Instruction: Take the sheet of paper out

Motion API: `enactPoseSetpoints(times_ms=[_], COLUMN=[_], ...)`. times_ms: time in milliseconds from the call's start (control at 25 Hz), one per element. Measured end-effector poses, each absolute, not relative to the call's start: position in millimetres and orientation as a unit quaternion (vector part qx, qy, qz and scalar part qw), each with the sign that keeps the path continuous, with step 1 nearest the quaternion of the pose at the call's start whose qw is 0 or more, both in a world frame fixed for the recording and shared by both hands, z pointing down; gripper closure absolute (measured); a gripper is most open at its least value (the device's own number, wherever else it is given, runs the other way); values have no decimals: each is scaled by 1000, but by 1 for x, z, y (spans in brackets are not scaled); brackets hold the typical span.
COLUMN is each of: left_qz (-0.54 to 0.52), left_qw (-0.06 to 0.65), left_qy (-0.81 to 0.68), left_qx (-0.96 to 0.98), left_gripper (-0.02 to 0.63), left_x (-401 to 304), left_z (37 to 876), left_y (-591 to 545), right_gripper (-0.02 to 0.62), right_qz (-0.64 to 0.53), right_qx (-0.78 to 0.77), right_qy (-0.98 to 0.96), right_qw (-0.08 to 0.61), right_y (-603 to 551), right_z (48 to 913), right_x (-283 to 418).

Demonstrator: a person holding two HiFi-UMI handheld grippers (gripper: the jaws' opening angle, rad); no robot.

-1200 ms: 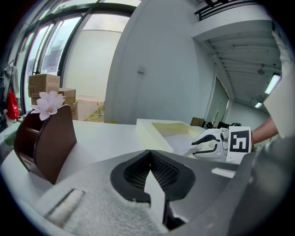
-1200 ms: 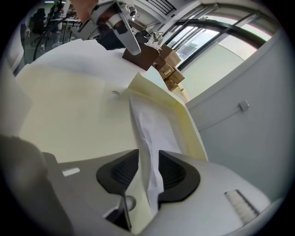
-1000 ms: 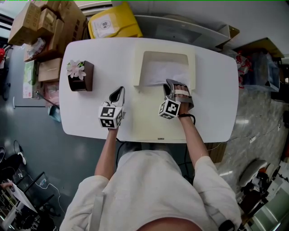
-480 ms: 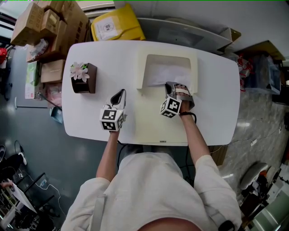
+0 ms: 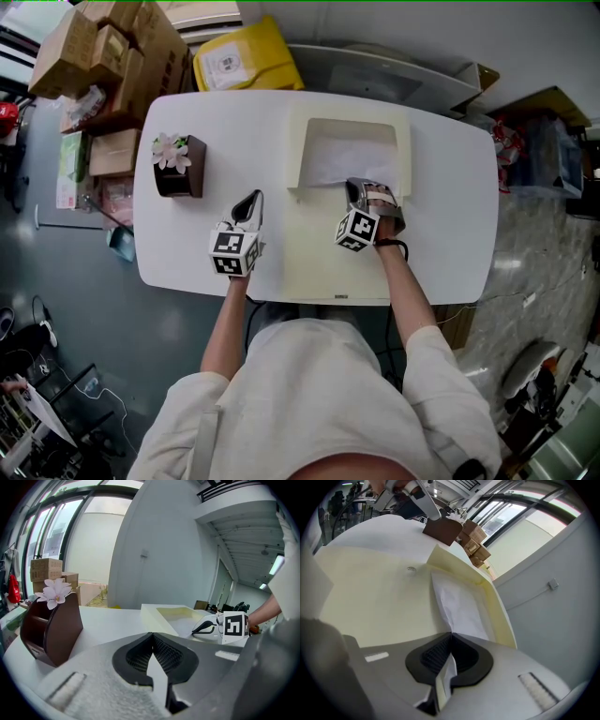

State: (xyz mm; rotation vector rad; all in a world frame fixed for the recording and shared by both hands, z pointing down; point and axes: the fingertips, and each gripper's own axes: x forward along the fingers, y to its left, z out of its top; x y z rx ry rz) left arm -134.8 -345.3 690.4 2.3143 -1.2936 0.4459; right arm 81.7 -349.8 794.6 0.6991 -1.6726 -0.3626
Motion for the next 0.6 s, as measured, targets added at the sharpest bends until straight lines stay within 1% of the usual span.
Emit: enactPoseSetpoints(times_ms=[600], left_qz=[144], left_qw=[194], left_qy=[-457], left_qx=[856], left_gripper=[600], left_x=[-116], left_z=[657], left_y=[-338], right_gripper=[597], right_qz=[-155], right_qx=[318], right_qy=[-726], right_qw=[590], right_y=[-293], right_z=[767], right_x=[81])
